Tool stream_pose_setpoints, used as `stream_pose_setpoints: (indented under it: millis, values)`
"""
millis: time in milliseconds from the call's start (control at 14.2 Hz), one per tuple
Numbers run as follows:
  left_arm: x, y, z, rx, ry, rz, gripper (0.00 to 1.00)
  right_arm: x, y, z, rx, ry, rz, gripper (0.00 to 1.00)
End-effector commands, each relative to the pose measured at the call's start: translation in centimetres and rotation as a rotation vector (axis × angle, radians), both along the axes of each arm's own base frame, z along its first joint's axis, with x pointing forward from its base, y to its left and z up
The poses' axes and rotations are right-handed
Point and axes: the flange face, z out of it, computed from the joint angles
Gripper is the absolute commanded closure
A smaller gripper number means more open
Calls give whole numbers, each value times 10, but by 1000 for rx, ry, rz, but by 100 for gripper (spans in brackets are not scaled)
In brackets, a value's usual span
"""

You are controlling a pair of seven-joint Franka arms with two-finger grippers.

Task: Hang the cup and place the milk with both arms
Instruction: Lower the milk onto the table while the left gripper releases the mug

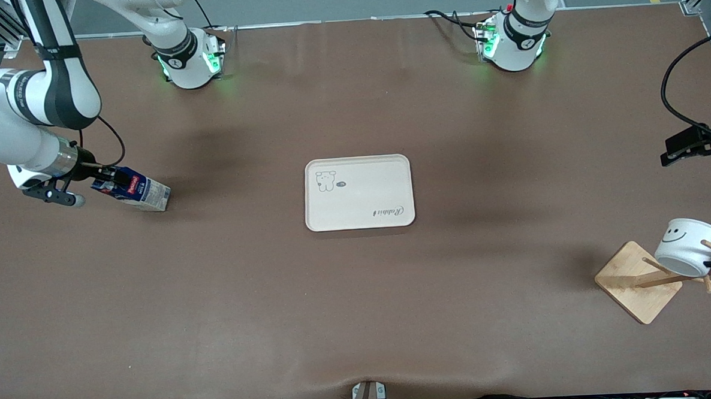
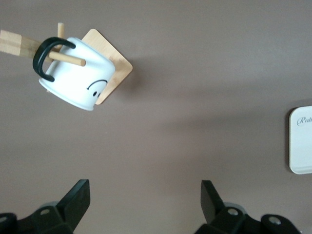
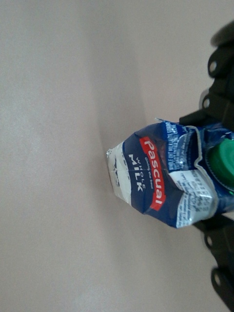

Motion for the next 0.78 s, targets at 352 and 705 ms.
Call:
stream_pose_setpoints:
  millis: [352, 705]
  values:
    - [-41, -42, 17, 51, 31, -2, 0, 0, 1, 3, -11, -5, 6, 0]
    - [-51, -60, 10, 57, 35, 31, 0, 6, 7, 52, 28, 132, 87, 0]
